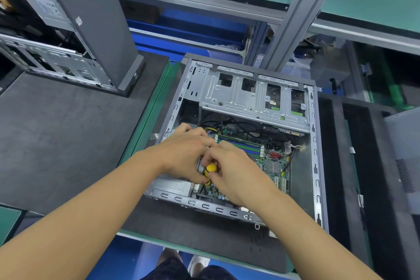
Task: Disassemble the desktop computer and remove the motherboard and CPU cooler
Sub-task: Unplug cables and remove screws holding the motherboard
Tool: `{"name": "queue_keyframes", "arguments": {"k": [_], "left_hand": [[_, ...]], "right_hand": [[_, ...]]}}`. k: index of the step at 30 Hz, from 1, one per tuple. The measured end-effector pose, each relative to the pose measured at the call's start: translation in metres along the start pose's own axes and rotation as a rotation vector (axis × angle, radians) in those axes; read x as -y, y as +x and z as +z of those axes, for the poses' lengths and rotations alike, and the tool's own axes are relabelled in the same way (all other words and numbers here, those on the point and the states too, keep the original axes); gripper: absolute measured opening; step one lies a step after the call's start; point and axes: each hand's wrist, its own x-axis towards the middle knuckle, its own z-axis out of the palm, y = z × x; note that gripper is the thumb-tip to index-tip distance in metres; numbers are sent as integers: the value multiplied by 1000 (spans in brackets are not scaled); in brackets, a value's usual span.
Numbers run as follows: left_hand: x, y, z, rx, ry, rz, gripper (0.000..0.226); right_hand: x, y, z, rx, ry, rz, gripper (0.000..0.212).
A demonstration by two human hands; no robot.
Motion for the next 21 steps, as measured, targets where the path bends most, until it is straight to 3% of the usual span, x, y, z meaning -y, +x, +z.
{"name": "queue_keyframes", "arguments": {"k": [4,8,11,16,21], "left_hand": [[-3,0,1,-18,2,-31,39],[-5,0,1,-44,-17,-62,43],[-5,0,1,-36,-11,-53,43],[-1,-2,0,-2,-37,-1,27],[-6,-2,-1,-26,-33,-57,30]], "right_hand": [[3,-4,3,-35,73,-5,14],[6,-1,7,-59,-29,30,25],[6,-1,5,-41,-14,-9,18],[1,-3,-1,33,16,-54,22],[3,-3,6,-42,21,59,25]]}}
